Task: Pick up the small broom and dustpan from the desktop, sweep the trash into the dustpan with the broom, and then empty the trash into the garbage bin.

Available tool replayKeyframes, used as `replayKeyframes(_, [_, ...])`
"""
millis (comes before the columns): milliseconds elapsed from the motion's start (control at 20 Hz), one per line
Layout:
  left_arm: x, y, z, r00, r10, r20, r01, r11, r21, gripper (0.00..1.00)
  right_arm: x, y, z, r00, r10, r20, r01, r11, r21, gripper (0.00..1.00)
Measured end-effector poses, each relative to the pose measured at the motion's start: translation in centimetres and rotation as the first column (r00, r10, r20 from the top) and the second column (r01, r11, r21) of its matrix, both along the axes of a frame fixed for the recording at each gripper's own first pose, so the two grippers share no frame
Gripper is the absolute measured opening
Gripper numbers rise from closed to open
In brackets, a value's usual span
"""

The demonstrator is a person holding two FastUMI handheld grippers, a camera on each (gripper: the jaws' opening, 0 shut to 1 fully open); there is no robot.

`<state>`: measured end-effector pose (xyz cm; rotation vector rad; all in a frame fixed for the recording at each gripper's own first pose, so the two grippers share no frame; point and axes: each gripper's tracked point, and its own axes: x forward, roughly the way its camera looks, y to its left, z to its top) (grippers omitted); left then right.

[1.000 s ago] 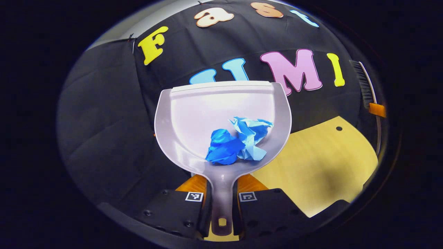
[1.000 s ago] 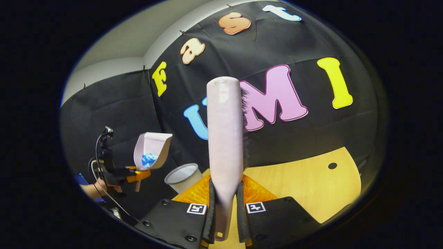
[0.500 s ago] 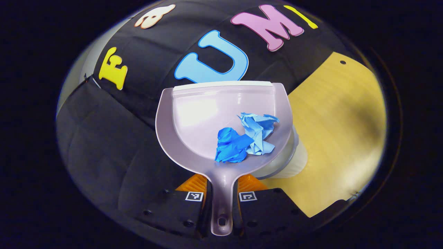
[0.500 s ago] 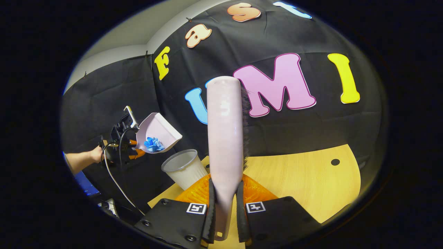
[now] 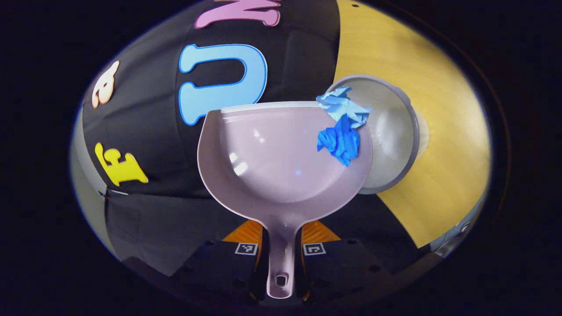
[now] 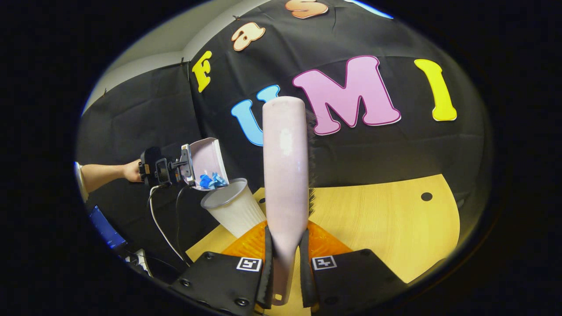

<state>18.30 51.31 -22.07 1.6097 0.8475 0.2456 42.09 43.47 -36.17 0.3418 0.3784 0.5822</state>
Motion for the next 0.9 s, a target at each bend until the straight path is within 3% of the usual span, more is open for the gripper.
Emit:
replayKeyframes(150, [0.2, 2.8, 1.6, 0.994, -0.091, -0.06, 0.102, 0.971, 0.217, 0.21, -0.3, -0.4, -0.9, 1.0, -0.011, -0.019, 0.011, 1.0, -0.005, 0.27])
replayKeyframes(350, [0.7, 5.2, 3.5, 0.964, -0.205, -0.172, 0.262, 0.846, 0.464, 0.21, -0.6, -1.3, -1.9, 1.0, -0.019, -0.022, 0.018, 0.999, -0.04, 0.27])
replayKeyframes(500, [1.0, 5.2, 4.1, 0.947, -0.247, -0.205, 0.32, 0.786, 0.529, 0.23, -0.8, -1.5, -2.3, 1.0, -0.016, -0.02, 0.015, 0.998, -0.063, 0.27])
replayKeyframes(600, [1.1, 5.6, 4.4, 0.949, -0.254, -0.188, 0.316, 0.804, 0.504, 0.2, -1.1, -1.4, -2.4, 1.0, -0.007, -0.02, 0.006, 0.997, -0.074, 0.27])
replayKeyframes(800, [0.6, 5.4, 3.0, 0.978, -0.209, -0.017, 0.206, 0.942, 0.264, 0.21, -1.6, -1.3, -2.3, 1.0, 0.003, -0.025, -0.005, 0.997, -0.073, 0.28])
replayKeyframes(900, [-0.1, 5.2, 3.1, 0.986, -0.157, 0.05, 0.148, 0.978, 0.15, 0.21, -1.9, -1.4, -2.1, 1.0, 0.001, -0.025, -0.003, 0.997, -0.073, 0.28])
